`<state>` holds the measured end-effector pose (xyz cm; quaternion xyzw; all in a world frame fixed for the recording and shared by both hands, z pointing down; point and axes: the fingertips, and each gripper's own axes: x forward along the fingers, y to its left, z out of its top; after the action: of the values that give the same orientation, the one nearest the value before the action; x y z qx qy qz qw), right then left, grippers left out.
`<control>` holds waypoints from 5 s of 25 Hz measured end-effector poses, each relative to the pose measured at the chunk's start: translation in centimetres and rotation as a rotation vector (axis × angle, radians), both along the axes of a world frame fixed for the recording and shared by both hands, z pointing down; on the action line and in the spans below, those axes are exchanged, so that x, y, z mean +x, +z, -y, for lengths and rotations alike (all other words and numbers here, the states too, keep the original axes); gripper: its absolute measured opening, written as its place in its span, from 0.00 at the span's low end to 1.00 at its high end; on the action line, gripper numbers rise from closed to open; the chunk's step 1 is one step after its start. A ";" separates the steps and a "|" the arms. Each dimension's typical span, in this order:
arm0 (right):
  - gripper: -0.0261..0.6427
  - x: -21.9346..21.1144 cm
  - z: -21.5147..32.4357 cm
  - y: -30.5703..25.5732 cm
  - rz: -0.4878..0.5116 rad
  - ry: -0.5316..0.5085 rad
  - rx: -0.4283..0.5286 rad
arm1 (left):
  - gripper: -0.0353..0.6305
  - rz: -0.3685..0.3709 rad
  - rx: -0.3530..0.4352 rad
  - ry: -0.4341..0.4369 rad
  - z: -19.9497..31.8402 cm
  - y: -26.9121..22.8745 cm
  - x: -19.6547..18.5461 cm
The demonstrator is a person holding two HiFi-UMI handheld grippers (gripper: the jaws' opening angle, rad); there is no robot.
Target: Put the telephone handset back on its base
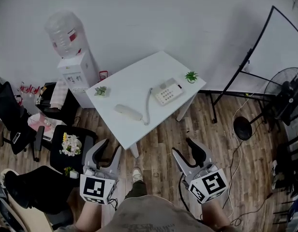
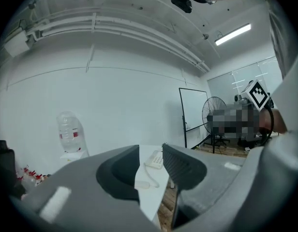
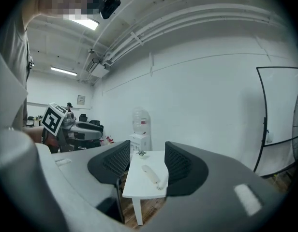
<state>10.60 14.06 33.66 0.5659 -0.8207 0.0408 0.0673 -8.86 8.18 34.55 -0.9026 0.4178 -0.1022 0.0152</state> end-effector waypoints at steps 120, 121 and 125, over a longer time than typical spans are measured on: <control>0.41 -9.9 47.3 30.1 0.190 -0.015 -0.831 | 0.06 0.080 -0.422 -0.414 27.0 16.5 -6.1; 0.41 -8.9 47.9 29.6 0.226 0.038 -0.818 | 0.06 0.083 -0.420 -0.399 27.3 16.4 -5.8; 0.41 -4.3 49.9 28.7 0.341 0.245 -0.779 | 0.06 0.110 -0.403 -0.342 28.3 16.2 -4.4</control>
<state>6.31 -35.87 62.31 0.5764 -0.6704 0.4477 0.1337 -13.25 -20.09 50.76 -0.7968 0.5341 -0.2334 -0.1596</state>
